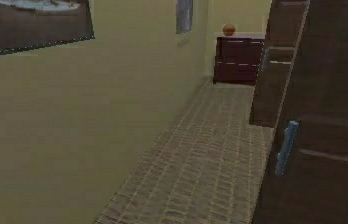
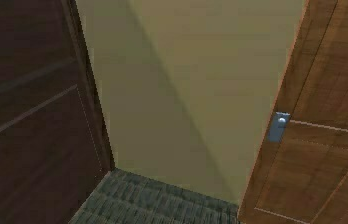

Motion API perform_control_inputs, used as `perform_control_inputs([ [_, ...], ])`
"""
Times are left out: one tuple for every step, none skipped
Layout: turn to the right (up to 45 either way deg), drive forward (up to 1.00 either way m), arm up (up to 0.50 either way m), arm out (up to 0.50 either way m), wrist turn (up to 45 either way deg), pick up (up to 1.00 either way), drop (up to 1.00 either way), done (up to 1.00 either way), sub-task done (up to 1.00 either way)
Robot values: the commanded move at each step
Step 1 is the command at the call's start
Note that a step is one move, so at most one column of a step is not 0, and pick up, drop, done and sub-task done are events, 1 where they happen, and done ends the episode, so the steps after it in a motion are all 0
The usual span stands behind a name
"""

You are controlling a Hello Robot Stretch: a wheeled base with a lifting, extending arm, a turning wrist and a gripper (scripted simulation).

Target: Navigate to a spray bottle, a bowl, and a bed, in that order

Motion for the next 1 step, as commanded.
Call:
perform_control_inputs([
  [-3.0,0.00,0.00,0.00,0.0,0.00,0.00,0.00,0.00],
])
